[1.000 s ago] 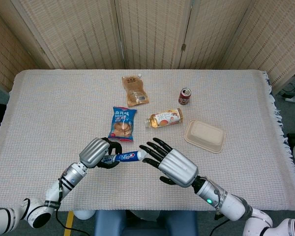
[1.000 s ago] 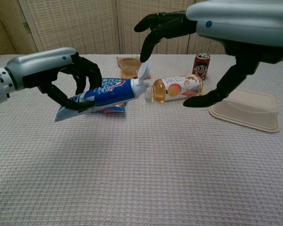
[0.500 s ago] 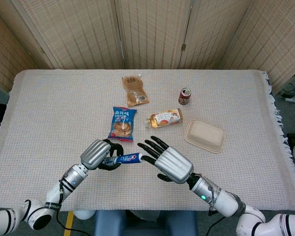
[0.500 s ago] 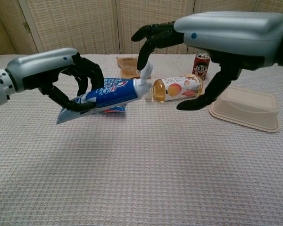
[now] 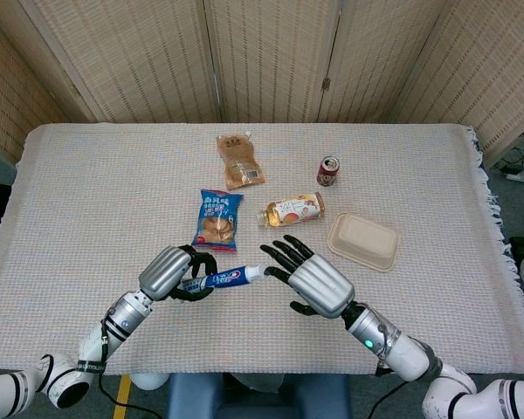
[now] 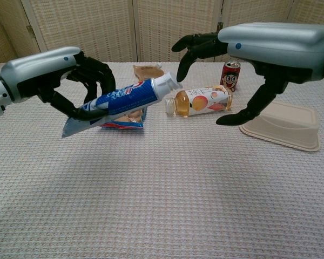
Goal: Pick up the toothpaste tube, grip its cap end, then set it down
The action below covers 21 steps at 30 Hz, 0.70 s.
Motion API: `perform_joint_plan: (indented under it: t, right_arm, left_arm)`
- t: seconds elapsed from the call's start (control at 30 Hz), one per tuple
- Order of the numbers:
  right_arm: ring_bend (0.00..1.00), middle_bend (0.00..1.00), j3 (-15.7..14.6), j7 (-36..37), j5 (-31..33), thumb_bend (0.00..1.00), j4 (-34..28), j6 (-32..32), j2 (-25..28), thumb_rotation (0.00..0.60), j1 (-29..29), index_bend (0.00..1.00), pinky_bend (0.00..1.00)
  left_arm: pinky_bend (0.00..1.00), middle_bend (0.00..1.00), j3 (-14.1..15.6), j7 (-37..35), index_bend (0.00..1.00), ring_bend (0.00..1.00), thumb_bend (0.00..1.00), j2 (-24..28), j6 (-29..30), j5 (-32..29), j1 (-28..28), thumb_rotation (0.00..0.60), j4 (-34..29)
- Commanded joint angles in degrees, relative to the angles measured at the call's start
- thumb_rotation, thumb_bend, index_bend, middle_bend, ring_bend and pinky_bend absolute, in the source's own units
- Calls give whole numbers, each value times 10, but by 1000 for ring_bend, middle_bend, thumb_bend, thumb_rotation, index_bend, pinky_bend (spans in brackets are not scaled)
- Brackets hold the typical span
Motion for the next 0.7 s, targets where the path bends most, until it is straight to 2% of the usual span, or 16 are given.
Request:
perform_joint_plan:
  t: [0.03,0.13,0.37,0.43,0.5,0.57,0.6,0.67,0.7]
  right_arm:
    - [30,76,-4,20,-6,287,9,4,-2,600,1,290,11]
    - [32,76,-4,46,-23,287,2,20,4,600,-2,290,11]
    - [65,91,-7,159,-103,287,-29,76,44,600,-14,283,11]
    - [64,86,-3,181,-105,287,-36,78,52,600,-12,241,8]
    - [52,66,1,207,-98,287,-44,71,57,599,-5,154,2]
    - [12,15,3,230,-83,264,-56,50,65,547,6,30,0]
    - [3,5,5,239,-76,245,-59,41,67,514,11,11,0]
    - [0,0,8,252,-65,177,-63,26,70,408,20,0,0]
    - [0,0,10,259,-60,162,-63,18,69,383,26,0,0]
  left_arm:
    - [455,781,1,-14,740,668,695,-4,6,6,1,600,4]
    - [455,781,1,-27,740,668,696,-8,13,10,1,600,9]
    - [466,781,3,-97,740,668,698,-21,33,25,2,600,18]
    - [466,781,2,-103,740,668,698,-28,42,31,2,600,25]
    - [466,781,1,-110,740,668,699,-38,51,36,1,600,29]
    - [466,782,1,-117,741,668,700,-46,58,42,0,600,33]
    - [466,782,1,-117,741,668,700,-50,61,44,0,600,35]
    - [466,783,0,-118,741,668,700,-57,66,47,-1,600,38]
    - [466,783,-1,-118,741,668,700,-61,67,48,-2,600,38]
